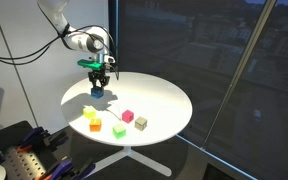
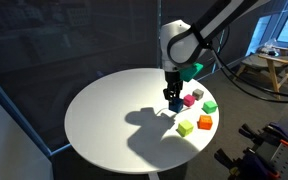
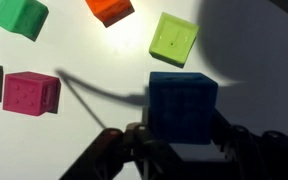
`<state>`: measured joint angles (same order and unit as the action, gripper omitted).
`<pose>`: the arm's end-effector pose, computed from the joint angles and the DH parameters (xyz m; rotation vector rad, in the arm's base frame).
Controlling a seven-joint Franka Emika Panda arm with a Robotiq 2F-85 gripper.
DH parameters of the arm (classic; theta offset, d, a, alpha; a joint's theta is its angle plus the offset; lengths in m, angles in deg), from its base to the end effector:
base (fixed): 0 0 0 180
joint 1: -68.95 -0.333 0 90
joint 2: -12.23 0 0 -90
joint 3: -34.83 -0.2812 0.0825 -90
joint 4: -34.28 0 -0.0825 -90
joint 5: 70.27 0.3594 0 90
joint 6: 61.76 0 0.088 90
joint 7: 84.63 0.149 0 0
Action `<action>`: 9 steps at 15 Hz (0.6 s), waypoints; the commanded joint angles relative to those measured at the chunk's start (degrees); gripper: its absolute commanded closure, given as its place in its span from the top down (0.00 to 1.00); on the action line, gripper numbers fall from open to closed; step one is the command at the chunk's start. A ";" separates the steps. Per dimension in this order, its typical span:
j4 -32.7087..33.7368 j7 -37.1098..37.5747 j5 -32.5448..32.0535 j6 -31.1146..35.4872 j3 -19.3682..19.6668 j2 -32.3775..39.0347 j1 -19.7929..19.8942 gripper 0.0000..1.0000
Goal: Put the blue cube on the yellow cube
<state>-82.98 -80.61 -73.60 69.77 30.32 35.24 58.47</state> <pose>0.5255 0.1390 0.1759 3.0787 0.3547 -0.2284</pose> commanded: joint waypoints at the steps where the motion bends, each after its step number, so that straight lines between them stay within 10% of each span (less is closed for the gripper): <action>1: -2.39 -1.03 -0.76 0.37 -0.54 -2.65 0.55 0.32; 3: -0.59 0.04 -0.20 -0.15 -0.56 -0.59 0.39 0.32; 4: -0.64 0.04 -0.20 -0.15 -0.56 -0.62 0.39 0.57; 9: -0.64 0.04 -0.20 -0.15 -0.55 -0.27 0.38 0.57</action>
<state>-83.76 -80.71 -73.60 69.80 30.18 34.93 58.47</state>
